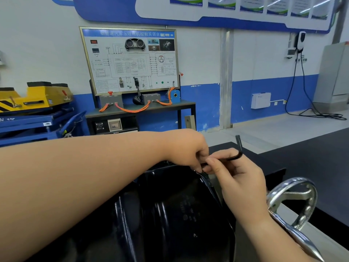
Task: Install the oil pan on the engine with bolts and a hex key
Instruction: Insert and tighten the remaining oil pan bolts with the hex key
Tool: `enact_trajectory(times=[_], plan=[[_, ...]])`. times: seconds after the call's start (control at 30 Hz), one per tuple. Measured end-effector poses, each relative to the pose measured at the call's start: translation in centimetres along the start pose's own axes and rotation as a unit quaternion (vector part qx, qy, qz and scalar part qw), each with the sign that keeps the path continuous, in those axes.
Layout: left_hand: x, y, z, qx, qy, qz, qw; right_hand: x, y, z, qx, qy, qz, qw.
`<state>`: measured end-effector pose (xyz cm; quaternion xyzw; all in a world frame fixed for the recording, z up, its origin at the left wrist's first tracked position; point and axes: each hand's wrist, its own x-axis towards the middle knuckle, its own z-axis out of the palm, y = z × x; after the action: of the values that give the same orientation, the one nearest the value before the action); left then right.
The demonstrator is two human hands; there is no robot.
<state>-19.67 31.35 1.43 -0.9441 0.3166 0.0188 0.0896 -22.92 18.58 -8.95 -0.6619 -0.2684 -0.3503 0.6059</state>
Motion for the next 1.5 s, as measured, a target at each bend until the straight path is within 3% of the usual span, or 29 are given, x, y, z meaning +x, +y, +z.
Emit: enact_trajectory(times=[0.2, 0.6, 1.1, 1.5], plan=[[0.0, -0.1, 0.0, -0.018, 0.011, -0.015, 1.000, -0.1, -0.3, -0.5, 0.017, -0.063, -0.027, 0.998], [-0.3, -1.0, -0.2, -0.115, -0.003, -0.030, 0.993, 0.4, 0.1, -0.6, 0.011, -0.038, -0.021, 0.999], [-0.4, -0.3, -0.3, -0.076, -0.007, -0.028, 0.997, 0.2, 0.4, -0.1, 0.049, -0.010, 0.009, 0.999], [-0.1, -0.3, 0.0, -0.053, 0.005, -0.038, 0.998, 0.2, 0.1, 0.3, 0.063, -0.069, 0.000, 0.996]])
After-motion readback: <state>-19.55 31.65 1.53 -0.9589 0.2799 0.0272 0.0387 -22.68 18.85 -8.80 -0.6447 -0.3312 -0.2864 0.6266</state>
